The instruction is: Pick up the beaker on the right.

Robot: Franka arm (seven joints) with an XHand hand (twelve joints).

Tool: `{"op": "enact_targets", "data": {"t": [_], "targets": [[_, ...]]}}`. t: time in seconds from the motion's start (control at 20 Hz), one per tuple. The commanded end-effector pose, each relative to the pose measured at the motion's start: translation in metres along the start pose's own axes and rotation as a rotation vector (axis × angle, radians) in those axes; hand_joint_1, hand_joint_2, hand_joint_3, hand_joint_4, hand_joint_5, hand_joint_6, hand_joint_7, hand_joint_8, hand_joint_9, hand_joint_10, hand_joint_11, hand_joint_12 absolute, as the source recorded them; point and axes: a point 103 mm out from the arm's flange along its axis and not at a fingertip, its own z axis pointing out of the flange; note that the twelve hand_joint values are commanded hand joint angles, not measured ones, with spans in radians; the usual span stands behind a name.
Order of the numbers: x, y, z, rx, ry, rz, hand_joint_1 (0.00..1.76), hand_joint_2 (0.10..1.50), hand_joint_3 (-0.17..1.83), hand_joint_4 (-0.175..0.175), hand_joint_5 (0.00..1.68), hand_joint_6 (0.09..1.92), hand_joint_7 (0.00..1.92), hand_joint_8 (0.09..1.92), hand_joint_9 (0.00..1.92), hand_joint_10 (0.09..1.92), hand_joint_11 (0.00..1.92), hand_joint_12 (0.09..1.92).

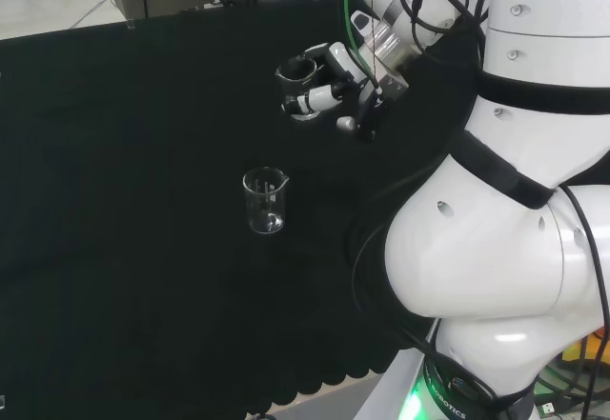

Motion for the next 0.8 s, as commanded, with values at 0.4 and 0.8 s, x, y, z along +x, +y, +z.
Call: {"op": "enact_targets", "data": {"t": [0.4, 0.8], "targets": [[0.032, -0.086, -0.065, 0.17, -0.195, -0.006, 1.53, 0.83, 0.21, -0.175, 1.28, 0.5, 1.36, 0.45, 1.64, 0.09, 1.09, 0.73], [0.053, -0.114, -0.071, 0.231, -0.217, 0.0, 1.53, 0.83, 0.2, -0.175, 1.29, 0.47, 1.38, 0.4, 1.64, 0.09, 1.11, 0.68]]}}
